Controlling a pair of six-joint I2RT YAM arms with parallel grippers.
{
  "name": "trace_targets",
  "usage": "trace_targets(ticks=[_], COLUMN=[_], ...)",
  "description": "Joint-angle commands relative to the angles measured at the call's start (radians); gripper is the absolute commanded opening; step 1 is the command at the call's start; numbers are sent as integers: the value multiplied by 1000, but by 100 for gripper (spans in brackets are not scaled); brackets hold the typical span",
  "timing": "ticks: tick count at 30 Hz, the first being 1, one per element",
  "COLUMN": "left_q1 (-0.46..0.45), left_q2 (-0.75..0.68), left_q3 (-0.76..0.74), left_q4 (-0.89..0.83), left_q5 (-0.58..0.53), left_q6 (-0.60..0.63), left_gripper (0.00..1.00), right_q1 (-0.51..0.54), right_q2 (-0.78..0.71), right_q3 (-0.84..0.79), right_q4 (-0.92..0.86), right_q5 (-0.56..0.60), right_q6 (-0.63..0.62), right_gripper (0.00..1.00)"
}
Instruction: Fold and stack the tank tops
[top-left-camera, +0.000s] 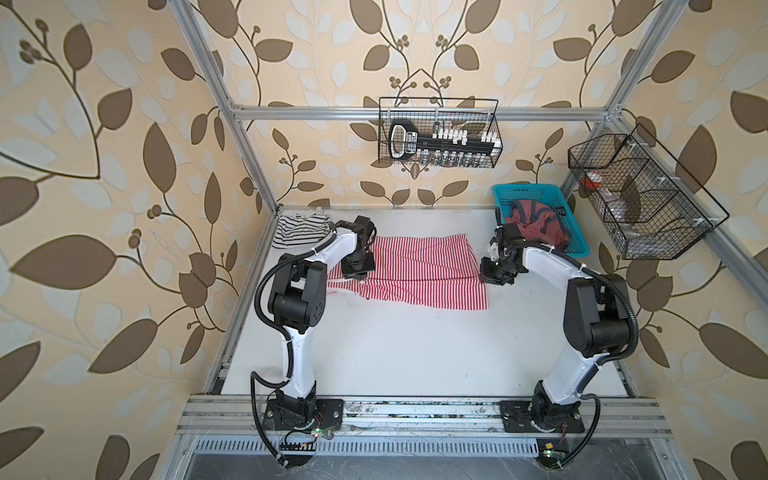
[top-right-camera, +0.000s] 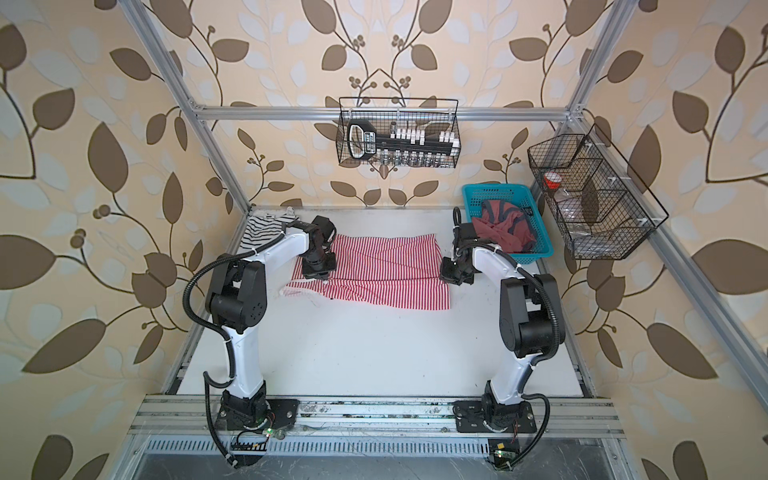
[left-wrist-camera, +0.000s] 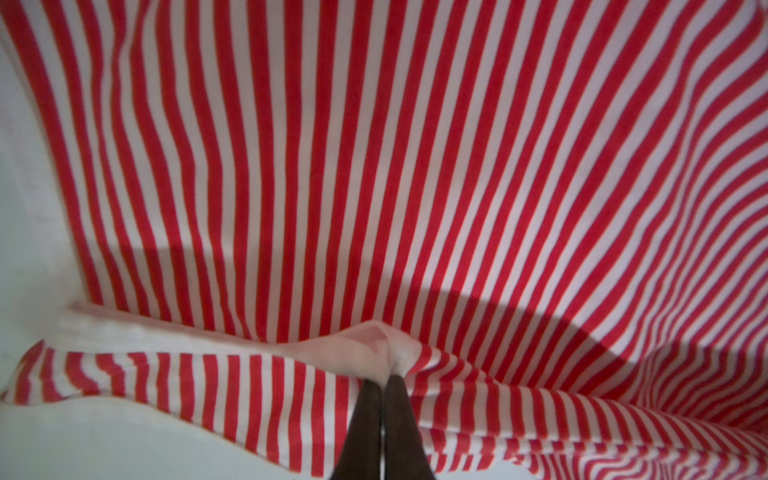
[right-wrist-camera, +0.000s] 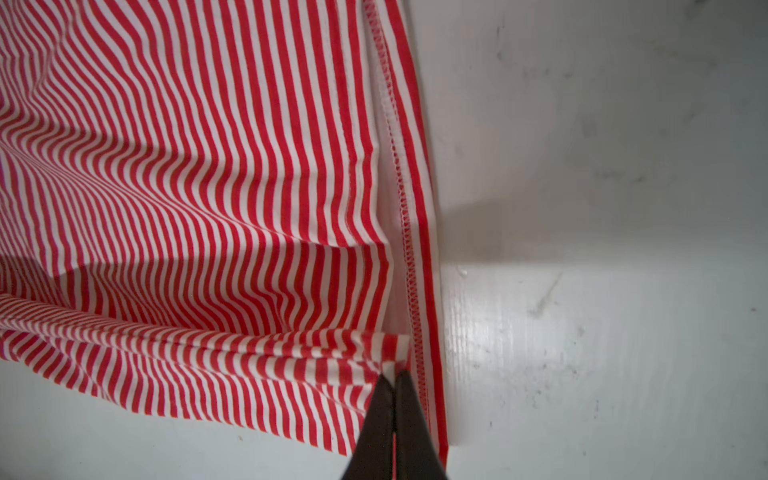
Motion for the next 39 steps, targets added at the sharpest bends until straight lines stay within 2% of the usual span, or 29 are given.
trace_targets(ticks=[1, 6, 10, 13, 16, 19, 22, 25, 30, 35, 39], left_q1=[17, 25, 31, 39, 50, 56, 56, 52, 1, -35, -35], left_q2=[30, 88, 125, 144, 145, 113, 34, -79, -220, -222, -183], left_q3=[71, 137, 184, 219, 254, 278, 248, 134, -95, -239, -279], left_q4=[-48, -65, -73, -78, -80, -81, -65, -11, 80, 181, 232], left_q5=[-1, 4, 1, -1, -8, -37, -75, -70, -9, 91, 117], left_q6=[26, 35, 39, 43, 41, 29, 0, -41, -105, -172, -204], left_gripper=[1, 7, 21, 27, 42, 47, 52, 54, 51, 37, 33], right_q1=[-10, -18, -25, -31, -34, -37, -37, -36, -9, 62, 85], right_q2=[58, 133, 185, 224, 248, 243, 185, 95, -37, -74, -27], right_q3=[70, 151, 213, 262, 298, 313, 277, 203, 46, -70, -91], right_q4=[-29, -50, -64, -78, -87, -89, -62, -30, 16, 56, 82], right_q5=[-8, -12, -14, -16, -16, -14, 1, 10, -15, -53, -61], right_q6=[-28, -32, -32, -31, -27, -22, -10, -3, 4, 8, 18], right_gripper=[0, 0, 0, 0, 12, 20, 38, 45, 47, 27, 22])
